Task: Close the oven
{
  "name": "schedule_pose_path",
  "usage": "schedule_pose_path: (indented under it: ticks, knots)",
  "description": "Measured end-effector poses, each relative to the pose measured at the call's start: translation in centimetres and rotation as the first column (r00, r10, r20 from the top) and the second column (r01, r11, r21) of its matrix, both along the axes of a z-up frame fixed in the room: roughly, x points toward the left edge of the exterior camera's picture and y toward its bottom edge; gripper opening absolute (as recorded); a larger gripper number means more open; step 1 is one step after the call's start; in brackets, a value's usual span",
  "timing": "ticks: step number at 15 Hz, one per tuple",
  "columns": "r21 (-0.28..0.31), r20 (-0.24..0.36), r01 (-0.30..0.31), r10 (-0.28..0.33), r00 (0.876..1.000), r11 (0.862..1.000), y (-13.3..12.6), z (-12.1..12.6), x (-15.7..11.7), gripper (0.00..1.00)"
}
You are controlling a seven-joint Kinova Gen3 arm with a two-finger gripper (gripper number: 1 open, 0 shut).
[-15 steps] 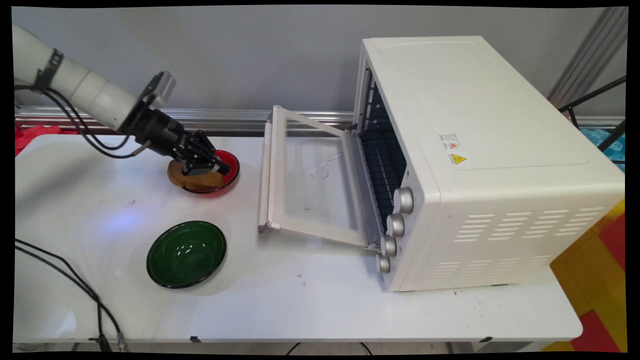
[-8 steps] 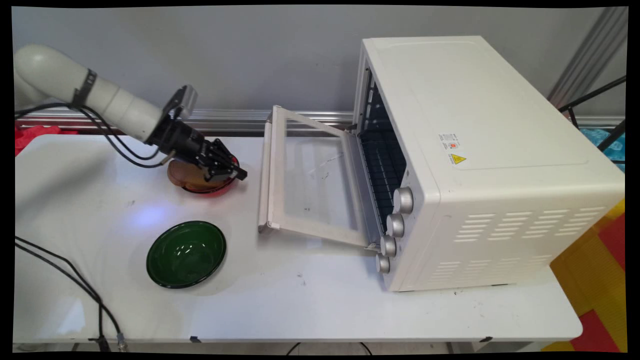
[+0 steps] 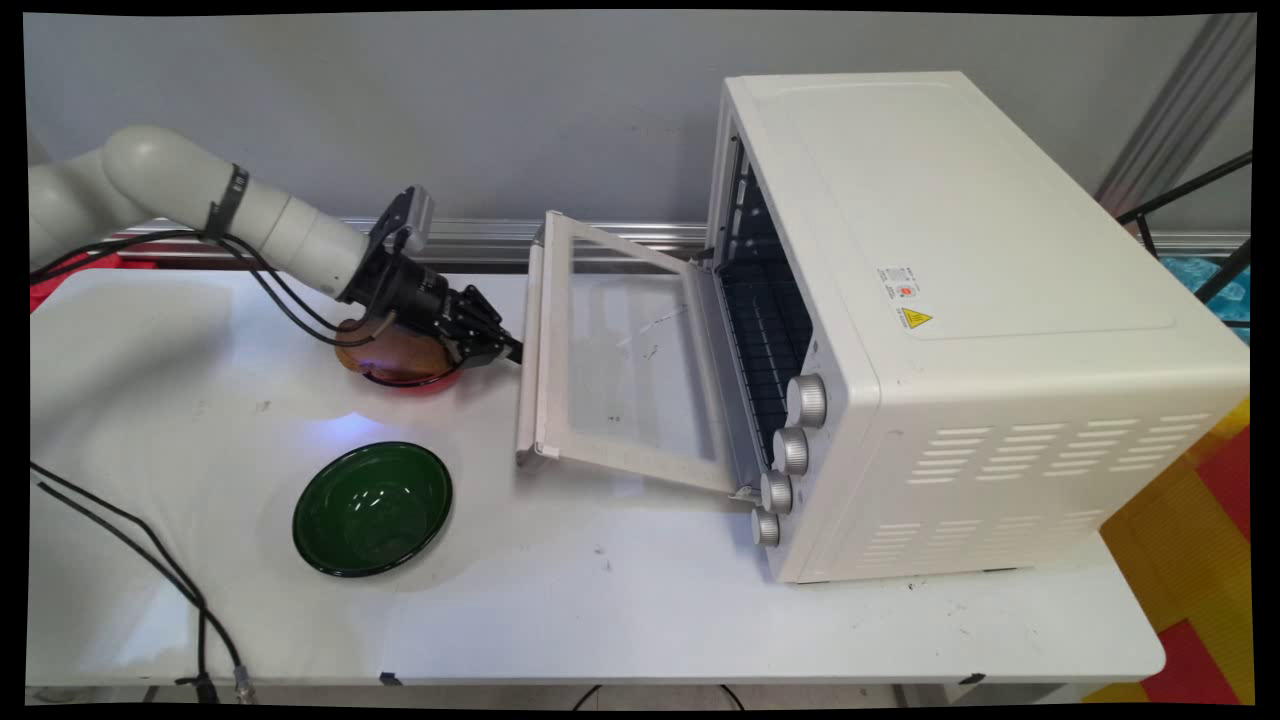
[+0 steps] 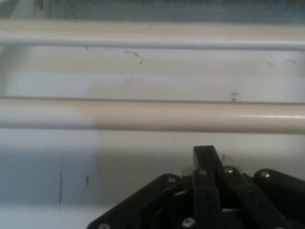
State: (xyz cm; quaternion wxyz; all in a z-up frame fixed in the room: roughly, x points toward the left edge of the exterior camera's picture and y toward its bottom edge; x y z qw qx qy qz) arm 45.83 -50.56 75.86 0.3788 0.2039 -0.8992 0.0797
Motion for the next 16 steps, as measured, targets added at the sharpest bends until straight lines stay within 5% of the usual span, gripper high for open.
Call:
schedule_pose_path:
  ticks: [16]
  knots:
    - [-0.056,-0.136,0.010,-0.018,0.991,0.998,-2.5,3.5,-2.3,0.00]
